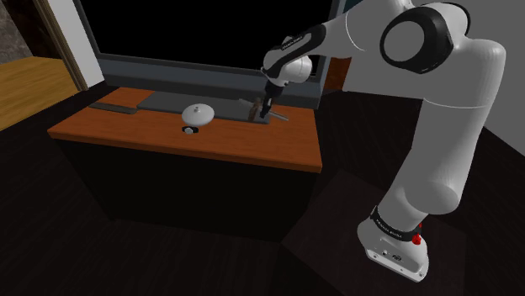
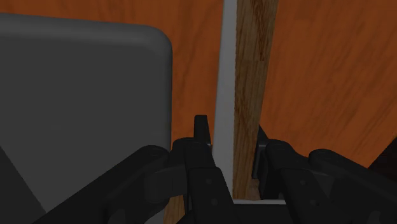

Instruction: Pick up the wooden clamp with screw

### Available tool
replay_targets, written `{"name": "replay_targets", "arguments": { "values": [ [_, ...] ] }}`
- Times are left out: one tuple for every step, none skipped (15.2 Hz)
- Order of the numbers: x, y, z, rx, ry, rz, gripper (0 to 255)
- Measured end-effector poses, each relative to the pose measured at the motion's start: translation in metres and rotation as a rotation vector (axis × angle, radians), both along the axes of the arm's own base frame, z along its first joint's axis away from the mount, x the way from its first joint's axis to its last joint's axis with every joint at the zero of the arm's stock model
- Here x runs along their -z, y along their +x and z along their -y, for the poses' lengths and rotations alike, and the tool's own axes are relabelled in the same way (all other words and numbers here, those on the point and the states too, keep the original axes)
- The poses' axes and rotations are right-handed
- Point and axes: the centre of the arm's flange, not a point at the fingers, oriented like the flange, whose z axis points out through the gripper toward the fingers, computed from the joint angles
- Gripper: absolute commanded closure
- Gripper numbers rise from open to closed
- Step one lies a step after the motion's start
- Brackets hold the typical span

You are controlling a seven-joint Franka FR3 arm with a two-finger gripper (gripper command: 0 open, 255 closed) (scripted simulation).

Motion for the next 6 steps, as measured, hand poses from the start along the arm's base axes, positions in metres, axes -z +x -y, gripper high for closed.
{"name": "replay_targets", "arguments": {
  "values": [
    [-0.005,0.001,-0.001,0.000,0.000,0.000,255],
    [-0.010,0.000,-0.001,0.000,0.000,0.000,255],
    [-0.015,0.000,0.000,0.000,0.000,0.000,255],
    [-0.020,0.001,0.000,0.000,0.000,0.000,255],
    [-0.025,0.001,0.000,0.000,0.000,0.000,255],
    [-0.029,0.000,0.000,0.000,0.000,0.000,255]
  ]
}}
